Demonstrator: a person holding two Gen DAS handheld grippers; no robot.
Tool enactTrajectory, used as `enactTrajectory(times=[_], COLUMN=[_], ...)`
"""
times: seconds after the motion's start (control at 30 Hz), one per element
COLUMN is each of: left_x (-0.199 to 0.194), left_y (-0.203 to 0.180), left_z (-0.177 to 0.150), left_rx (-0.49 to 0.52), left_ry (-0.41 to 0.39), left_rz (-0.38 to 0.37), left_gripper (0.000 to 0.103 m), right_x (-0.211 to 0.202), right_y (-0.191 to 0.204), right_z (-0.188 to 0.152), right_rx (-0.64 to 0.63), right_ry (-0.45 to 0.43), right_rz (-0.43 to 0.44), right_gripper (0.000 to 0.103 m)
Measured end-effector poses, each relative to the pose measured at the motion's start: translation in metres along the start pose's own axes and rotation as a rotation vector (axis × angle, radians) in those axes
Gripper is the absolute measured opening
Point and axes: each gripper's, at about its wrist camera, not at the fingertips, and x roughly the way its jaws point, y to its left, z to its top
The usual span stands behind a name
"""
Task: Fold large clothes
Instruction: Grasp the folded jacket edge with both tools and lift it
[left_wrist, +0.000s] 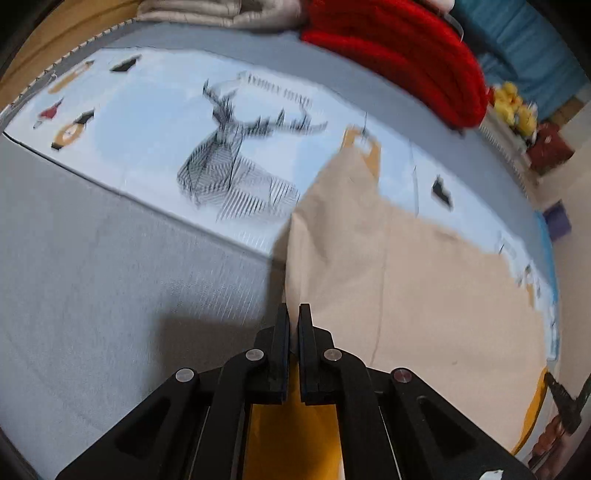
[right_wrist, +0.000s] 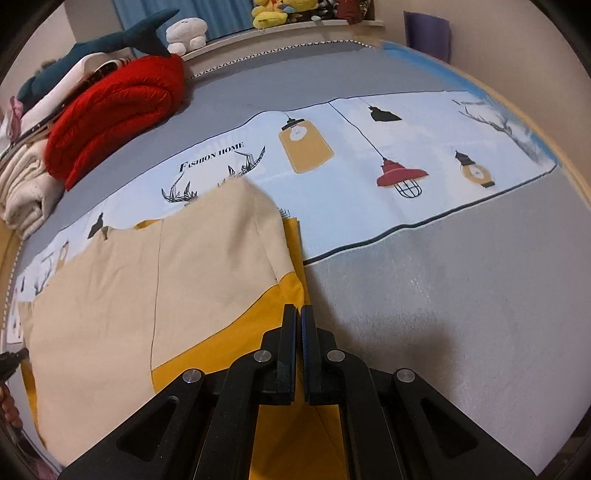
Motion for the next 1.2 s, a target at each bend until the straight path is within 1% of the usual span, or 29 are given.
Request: enactTrajectory(times=[0.03,0.07,0.1,0.13,0.17,0.2,0.23,0.27,0.3,0.37,0.4,0.47,0.53,0.6,0.63,0.67,0.7,0.73,0.8,0.83,0.87,0.9,0.93,1.0,1.03,1.07,1.1,1.17,1.2], left_x=[-0.008,-0.015,-0.019,-0.018,-0.015,-0.011,-0.007,-0.005,-0.005,-0.017,-0.026,-0.038,-0.038,-0.025,-0.014,-0.002,0.01,0.018,0.019,0.014,0.009,0.001,-0.005,-0.018,-0.019,-0.018,-0.012,-0.005,-0.006], left_y=[-0.004,-0.008,-0.011,-0.013,-0.012,-0.01,-0.006,-0.001,0.003,0.006,0.005,-0.004,-0.017,-0.03,-0.034,-0.037,-0.036,-0.031,-0.023,-0.019,-0.018,-0.017,-0.017,-0.019,-0.019,-0.019,-0.017,-0.011,-0.008], left_z=[0.004,0.006,0.008,0.008,0.008,0.007,0.007,0.005,0.002,-0.001,-0.003,-0.011,-0.021,-0.038,-0.047,-0.059,-0.069,-0.076,-0.08,-0.079,-0.078,-0.078,-0.079,-0.085,-0.089,-0.096,-0.105,-0.114,-0.115], left_rx=[0.009,0.022,0.037,0.044,0.04,0.025,0.002,-0.02,-0.034,-0.041,-0.03,0.019,0.097,0.175,0.216,0.268,0.317,0.344,0.343,0.34,0.341,0.347,0.354,0.385,0.403,0.434,0.468,0.501,0.489], left_ry=[-0.037,-0.073,-0.097,-0.101,-0.089,-0.07,-0.042,-0.01,0.001,-0.028,-0.048,-0.048,0.005,0.121,0.187,0.239,0.275,0.302,0.305,0.294,0.284,0.272,0.267,0.274,0.288,0.316,0.35,0.385,0.386], left_rz=[-0.014,-0.028,-0.034,-0.024,0.003,0.011,0.017,0.015,0.015,0.032,0.016,-0.059,-0.143,-0.221,-0.223,-0.164,-0.082,-0.021,0.012,0.034,0.046,0.047,0.033,-0.058,-0.084,-0.09,-0.061,-0.022,-0.023], left_gripper=[0.002,0.002,0.003,0.005,0.009,0.012,0.017,0.028,0.029,0.029,0.029,0.028,0.028,0.031,0.032,0.033,0.032,0.032,0.032,0.031,0.028,0.024,0.024,0.024,0.025,0.027,0.027,0.028,0.028], right_x=[-0.004,-0.013,-0.022,-0.026,-0.026,-0.021,-0.013,-0.009,-0.006,-0.007,-0.009,-0.015,-0.026,-0.031,-0.029,-0.023,-0.017,-0.003,0.016,0.019,0.016,0.012,0.009,-0.001,-0.006,-0.01,-0.013,-0.009,-0.003], right_y=[0.001,0.004,0.006,0.006,0.006,0.005,0.002,-0.001,-0.006,-0.015,-0.018,-0.023,-0.02,-0.008,-0.004,0.002,0.005,0.008,0.005,0.001,-0.002,-0.002,-0.003,0.0,0.0,0.001,0.001,-0.001,0.0], right_z=[0.0,0.003,0.006,0.007,0.007,0.007,0.006,0.005,0.005,0.002,0.001,-0.001,-0.005,-0.015,-0.02,-0.029,-0.036,-0.05,-0.07,-0.075,-0.076,-0.076,-0.077,-0.08,-0.081,-0.081,-0.083,-0.093,-0.099], right_rx=[-0.004,-0.006,-0.003,-0.002,-0.002,0.003,0.019,0.041,0.063,0.097,0.109,0.113,0.077,-0.015,-0.047,-0.091,-0.119,-0.171,-0.237,-0.243,-0.24,-0.237,-0.238,-0.263,-0.268,-0.27,-0.278,-0.313,-0.34], right_ry=[-0.024,-0.074,-0.126,-0.148,-0.149,-0.124,-0.09,-0.069,-0.053,-0.03,-0.027,-0.038,-0.058,-0.021,0.013,0.074,0.121,0.207,0.314,0.326,0.318,0.313,0.313,0.302,0.29,0.284,0.285,0.326,0.371], right_rz=[-0.005,-0.008,-0.004,-0.006,-0.013,-0.03,-0.053,-0.074,-0.093,-0.093,-0.088,-0.074,-0.005,0.111,0.152,0.179,0.168,0.112,-0.005,-0.027,-0.027,-0.028,-0.03,-0.029,-0.015,-0.003,0.006,-0.023,-0.045], right_gripper=[0.002,0.002,0.002,0.002,0.002,0.002,0.002,0.002,0.007,0.008,0.009,0.009,0.009,0.01,0.01,0.01,0.01,0.01,0.01,0.01,0.01,0.01,0.01,0.01,0.01,0.01,0.01,0.01,0.01])
